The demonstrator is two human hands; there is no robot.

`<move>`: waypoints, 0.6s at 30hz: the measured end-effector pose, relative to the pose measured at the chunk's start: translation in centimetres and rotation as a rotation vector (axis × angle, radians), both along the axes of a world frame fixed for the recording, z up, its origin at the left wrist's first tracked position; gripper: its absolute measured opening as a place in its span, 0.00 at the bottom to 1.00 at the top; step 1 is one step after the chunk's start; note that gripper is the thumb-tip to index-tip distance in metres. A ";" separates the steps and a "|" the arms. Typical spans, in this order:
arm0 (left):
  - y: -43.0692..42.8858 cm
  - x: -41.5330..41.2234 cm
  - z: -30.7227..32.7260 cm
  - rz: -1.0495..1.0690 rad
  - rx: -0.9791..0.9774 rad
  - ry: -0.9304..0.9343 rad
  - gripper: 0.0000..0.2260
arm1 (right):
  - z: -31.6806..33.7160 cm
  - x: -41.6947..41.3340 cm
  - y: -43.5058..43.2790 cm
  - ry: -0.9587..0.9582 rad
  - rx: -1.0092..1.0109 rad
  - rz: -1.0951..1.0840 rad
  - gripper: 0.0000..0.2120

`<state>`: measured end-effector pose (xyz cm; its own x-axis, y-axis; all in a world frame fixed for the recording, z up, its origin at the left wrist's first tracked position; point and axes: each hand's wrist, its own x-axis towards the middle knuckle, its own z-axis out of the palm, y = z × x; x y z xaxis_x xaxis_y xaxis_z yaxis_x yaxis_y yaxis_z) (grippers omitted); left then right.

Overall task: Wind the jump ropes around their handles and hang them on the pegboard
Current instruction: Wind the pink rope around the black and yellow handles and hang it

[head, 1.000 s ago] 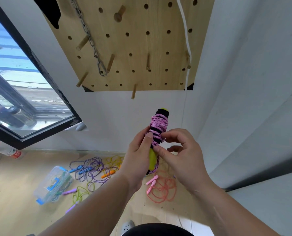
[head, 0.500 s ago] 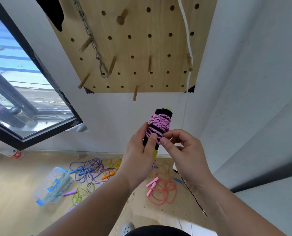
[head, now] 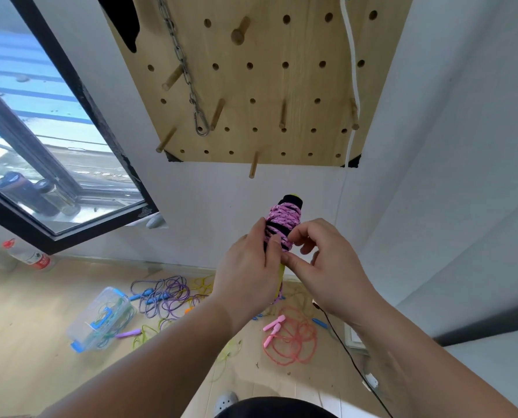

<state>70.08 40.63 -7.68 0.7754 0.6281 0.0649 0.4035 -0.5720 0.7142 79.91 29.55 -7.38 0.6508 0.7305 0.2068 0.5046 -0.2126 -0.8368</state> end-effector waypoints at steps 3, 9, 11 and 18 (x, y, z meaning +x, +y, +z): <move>-0.4 -0.5 0.0 0.007 -0.152 -0.053 0.18 | 0.0 0.1 0.2 0.037 -0.010 0.054 0.06; 0.1 -1.0 1.2 -0.205 -0.367 -0.195 0.22 | 0.6 0.0 0.2 0.255 0.149 0.023 0.11; 0.7 -0.8 1.3 -0.242 -0.359 -0.198 0.28 | 0.8 0.0 0.3 0.316 0.211 -0.013 0.12; 1.6 -0.6 0.4 -0.179 0.077 0.080 0.49 | -1.2 -0.9 0.2 0.020 0.126 -0.144 0.11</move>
<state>69.47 42.21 -7.27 0.8789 0.4752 0.0409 0.3443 -0.6914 0.6352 78.96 29.74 -8.53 0.7516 0.5988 0.2765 0.4595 -0.1746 -0.8709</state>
